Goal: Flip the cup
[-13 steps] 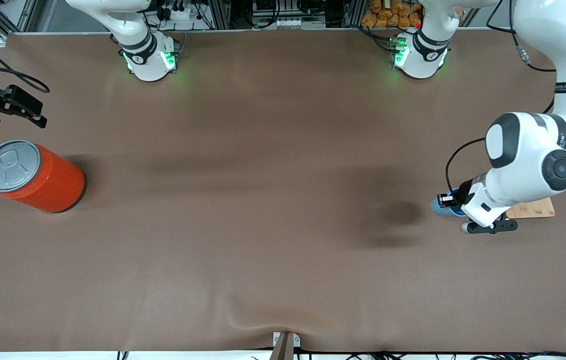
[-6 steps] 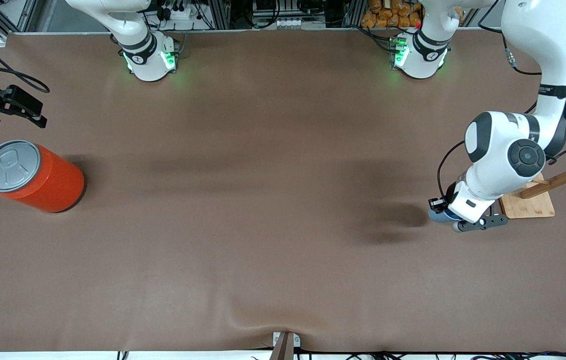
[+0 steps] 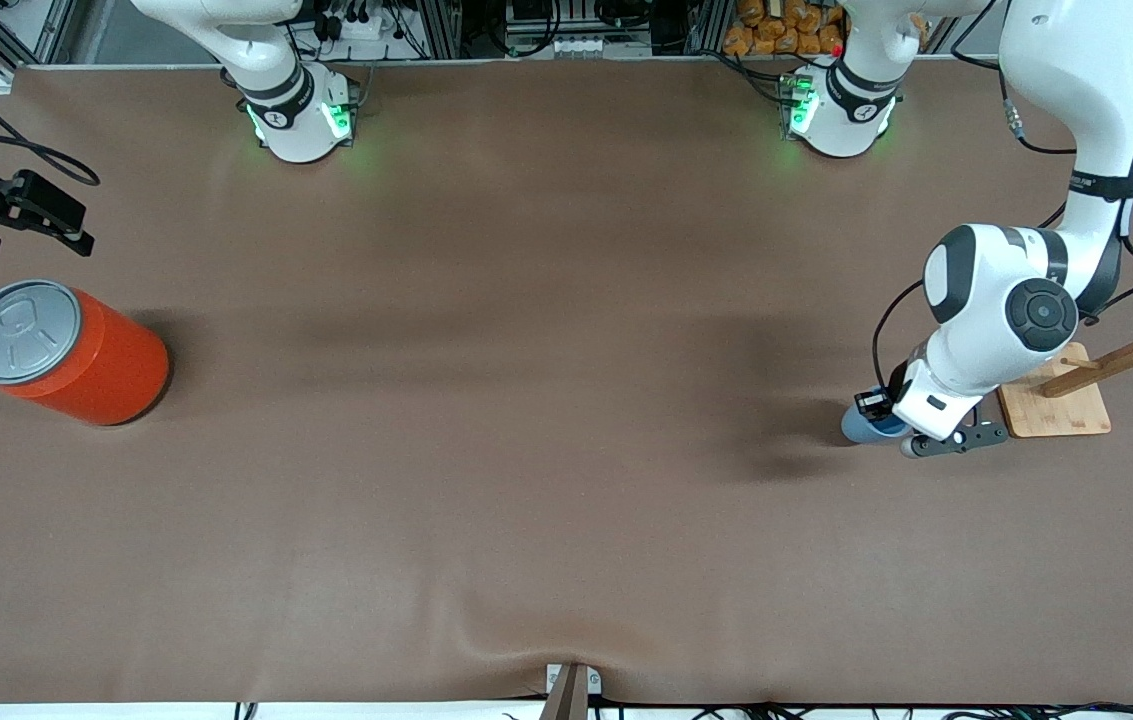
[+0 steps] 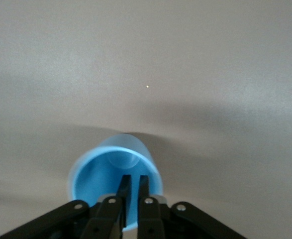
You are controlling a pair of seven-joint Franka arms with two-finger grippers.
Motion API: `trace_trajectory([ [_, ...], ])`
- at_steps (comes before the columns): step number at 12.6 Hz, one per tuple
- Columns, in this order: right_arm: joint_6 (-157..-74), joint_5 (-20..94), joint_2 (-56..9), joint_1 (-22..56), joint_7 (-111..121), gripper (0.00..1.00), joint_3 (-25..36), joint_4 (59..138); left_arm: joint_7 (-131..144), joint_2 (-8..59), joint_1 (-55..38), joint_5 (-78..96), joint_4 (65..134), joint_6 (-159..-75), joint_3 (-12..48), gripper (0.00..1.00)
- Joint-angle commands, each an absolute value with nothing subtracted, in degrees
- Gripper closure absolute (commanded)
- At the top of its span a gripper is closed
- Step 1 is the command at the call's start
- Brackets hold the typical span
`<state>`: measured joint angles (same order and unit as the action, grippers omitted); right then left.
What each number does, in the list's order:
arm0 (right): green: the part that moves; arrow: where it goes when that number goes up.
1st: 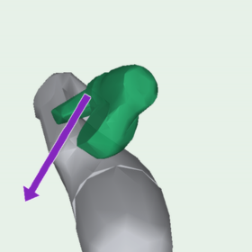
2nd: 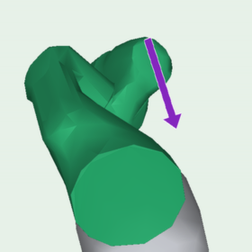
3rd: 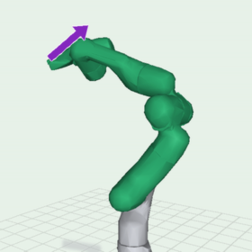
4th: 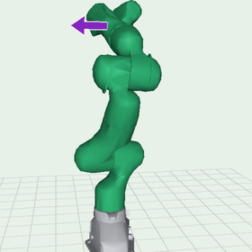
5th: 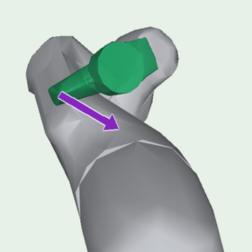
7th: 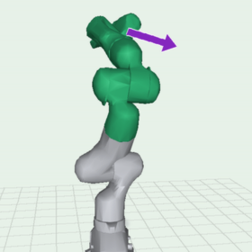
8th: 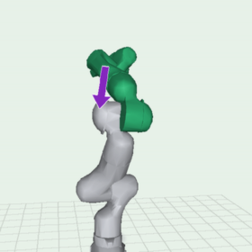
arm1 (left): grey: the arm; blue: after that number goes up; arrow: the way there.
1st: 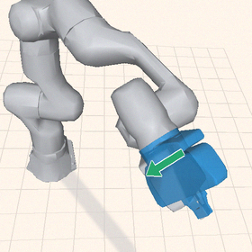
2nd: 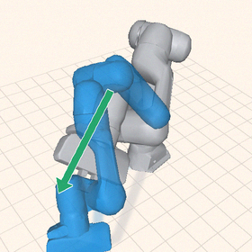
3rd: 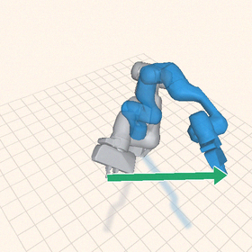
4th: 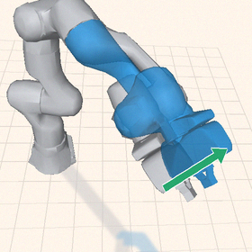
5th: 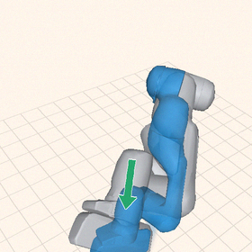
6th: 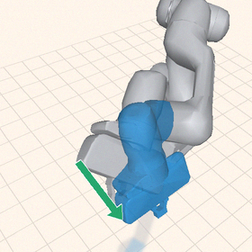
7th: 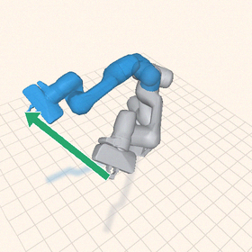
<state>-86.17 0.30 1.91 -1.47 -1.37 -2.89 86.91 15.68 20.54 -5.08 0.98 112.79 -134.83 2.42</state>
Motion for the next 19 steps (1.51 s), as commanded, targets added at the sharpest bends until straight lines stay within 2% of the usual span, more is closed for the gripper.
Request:
trace_trajectory([
  [1, -86.4, 0.61, 2.46, -2.64, -0.35, 0.0, -3.43, 87.63, 16.61, 20.3, -4.83, -0.35, 113.29, -135.44, 2.46, 0.54],
  [2, -86.4, 0.62, 2.46, -2.64, -0.35, 0.0, -3.43, 87.63, 16.44, 20.3, -4.83, -0.44, 113.12, -135.35, 2.46, 0.01],
  [7, -86.57, 0.7, 2.37, -2.55, -0.35, 0.0, -3.43, 87.63, 16.0, 19.42, -4.48, -0.44, 108.65, -131.68, 2.11, 0.0],
  [11, -86.57, 0.7, 2.37, -2.55, -0.26, 0.0, -3.43, 87.63, 14.59, 18.2, -3.6, -0.44, 100.13, -120.97, 2.11, 0.0],
  [19, -86.48, 0.7, 2.37, -2.64, -0.26, 0.0, -3.43, 87.63, 14.5, 11.44, -2.64, -0.44, 90.01, -103.46, 2.37, 0.0],
])
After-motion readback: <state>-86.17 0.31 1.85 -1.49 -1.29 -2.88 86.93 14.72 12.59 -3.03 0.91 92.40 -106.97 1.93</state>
